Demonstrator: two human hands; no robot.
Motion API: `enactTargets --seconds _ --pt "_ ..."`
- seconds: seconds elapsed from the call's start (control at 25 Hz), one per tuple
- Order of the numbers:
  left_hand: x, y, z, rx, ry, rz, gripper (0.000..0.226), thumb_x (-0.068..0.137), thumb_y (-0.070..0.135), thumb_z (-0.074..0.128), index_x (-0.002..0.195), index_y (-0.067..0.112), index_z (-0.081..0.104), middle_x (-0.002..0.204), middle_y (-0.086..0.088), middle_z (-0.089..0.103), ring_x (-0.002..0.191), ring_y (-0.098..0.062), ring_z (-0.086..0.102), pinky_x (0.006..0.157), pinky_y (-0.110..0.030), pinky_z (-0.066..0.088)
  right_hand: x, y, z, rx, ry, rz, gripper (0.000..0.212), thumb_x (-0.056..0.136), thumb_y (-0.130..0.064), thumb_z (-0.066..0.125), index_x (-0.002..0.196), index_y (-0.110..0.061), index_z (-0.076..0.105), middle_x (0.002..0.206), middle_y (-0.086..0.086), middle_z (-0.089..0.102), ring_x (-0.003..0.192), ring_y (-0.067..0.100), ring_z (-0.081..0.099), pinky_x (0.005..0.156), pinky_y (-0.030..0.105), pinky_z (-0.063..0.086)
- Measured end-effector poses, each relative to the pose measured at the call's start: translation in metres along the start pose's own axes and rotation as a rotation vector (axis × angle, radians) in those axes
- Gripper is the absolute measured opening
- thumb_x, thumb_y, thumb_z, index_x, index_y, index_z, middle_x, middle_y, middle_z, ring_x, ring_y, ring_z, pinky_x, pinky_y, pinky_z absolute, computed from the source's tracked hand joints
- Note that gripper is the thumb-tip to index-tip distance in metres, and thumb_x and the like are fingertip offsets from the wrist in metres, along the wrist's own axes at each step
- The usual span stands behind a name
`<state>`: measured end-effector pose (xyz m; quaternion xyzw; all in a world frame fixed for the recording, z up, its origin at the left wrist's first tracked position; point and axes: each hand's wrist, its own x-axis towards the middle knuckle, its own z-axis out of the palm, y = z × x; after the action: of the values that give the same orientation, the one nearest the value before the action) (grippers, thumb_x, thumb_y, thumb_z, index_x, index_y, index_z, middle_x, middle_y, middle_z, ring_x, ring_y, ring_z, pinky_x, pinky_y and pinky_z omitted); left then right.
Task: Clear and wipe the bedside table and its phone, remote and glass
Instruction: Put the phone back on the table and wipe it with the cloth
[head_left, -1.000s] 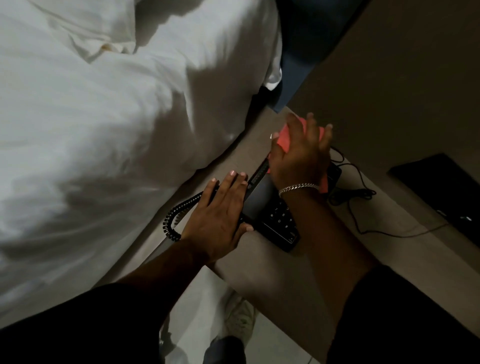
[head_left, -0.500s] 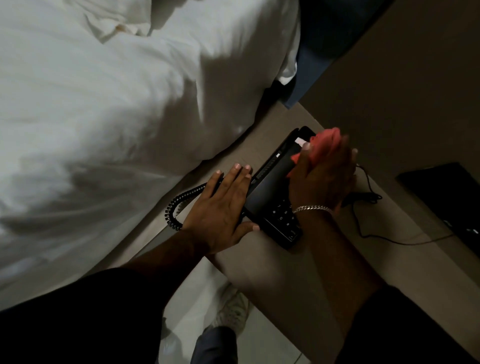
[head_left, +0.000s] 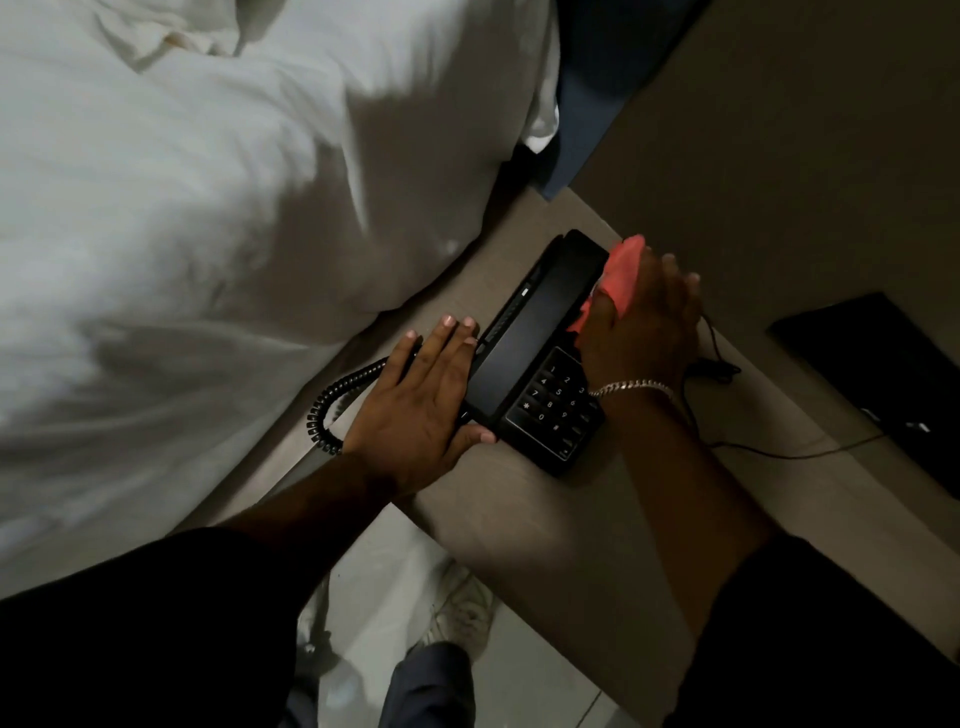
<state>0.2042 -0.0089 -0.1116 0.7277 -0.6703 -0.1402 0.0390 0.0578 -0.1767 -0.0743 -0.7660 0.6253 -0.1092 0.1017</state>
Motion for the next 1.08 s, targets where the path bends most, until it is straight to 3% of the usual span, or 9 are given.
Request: enactTargets --seconds 0.16,0.36,0.56,0.76,0.96,1.08 --pt "0.0 0.0 0.0 -0.003 0.008 -0.002 0.094 0.091 0.071 0.021 0.152 0.001 0.003 0.164 -0.016 0.011 0.153 -0.027 0.004 0.123 -0.048 0.007 -0.052 -0.004 0.002 -0.014 0.023 -0.079 0.064 0.085 -0.036 0.041 0.144 -0.011 0.038 0.152 0.016 0.04 0.144 0.039 0.028 0.119 0.052 0.024" --pt "-0.001 0.001 0.002 -0.01 0.02 0.019 0.095 0.091 0.069 0.023 0.153 -0.001 0.008 0.164 -0.017 0.012 0.152 -0.028 0.004 0.123 -0.047 0.006 -0.144 -0.012 0.005 0.039 -0.012 -0.159 0.074 0.074 -0.03 0.049 0.145 -0.013 0.038 0.155 0.011 0.038 0.146 0.037 0.024 0.12 0.045 0.021" --pt "0.001 0.0 0.004 -0.004 0.0 -0.002 0.096 0.09 0.073 0.018 0.152 0.003 -0.004 0.164 -0.014 0.0 0.153 -0.027 0.0 0.123 -0.05 0.009 -0.092 -0.02 0.004 0.265 0.155 -0.056 0.059 0.085 -0.031 0.044 0.139 -0.007 0.047 0.144 0.015 0.051 0.139 0.035 0.04 0.116 0.05 0.032" --pt "0.0 0.0 0.006 -0.01 0.028 0.002 0.094 0.092 0.071 0.025 0.152 0.001 0.002 0.164 -0.016 0.006 0.153 -0.027 0.002 0.123 -0.051 0.011 -0.003 -0.043 -0.005 0.303 0.199 -0.085 0.061 0.075 -0.019 0.044 0.134 -0.007 0.054 0.137 0.014 0.058 0.131 0.033 0.049 0.116 0.038 0.028" --pt "0.001 0.0 0.006 -0.012 0.006 -0.008 0.094 0.092 0.072 0.022 0.152 0.003 -0.002 0.164 -0.016 0.002 0.153 -0.027 -0.001 0.124 -0.049 0.005 -0.053 -0.038 -0.01 0.092 -0.051 -0.223 0.063 0.08 -0.029 0.045 0.141 -0.014 0.044 0.149 0.016 0.043 0.139 0.036 0.036 0.114 0.048 0.03" --pt "0.0 -0.001 0.005 -0.029 -0.007 -0.002 0.094 0.092 0.071 0.02 0.154 0.003 0.001 0.164 -0.016 0.003 0.153 -0.027 -0.001 0.124 -0.048 0.004 -0.099 -0.026 -0.014 0.104 -0.087 -0.378 0.057 0.083 -0.03 0.048 0.138 -0.014 0.048 0.146 0.015 0.047 0.136 0.034 0.04 0.114 0.048 0.033"
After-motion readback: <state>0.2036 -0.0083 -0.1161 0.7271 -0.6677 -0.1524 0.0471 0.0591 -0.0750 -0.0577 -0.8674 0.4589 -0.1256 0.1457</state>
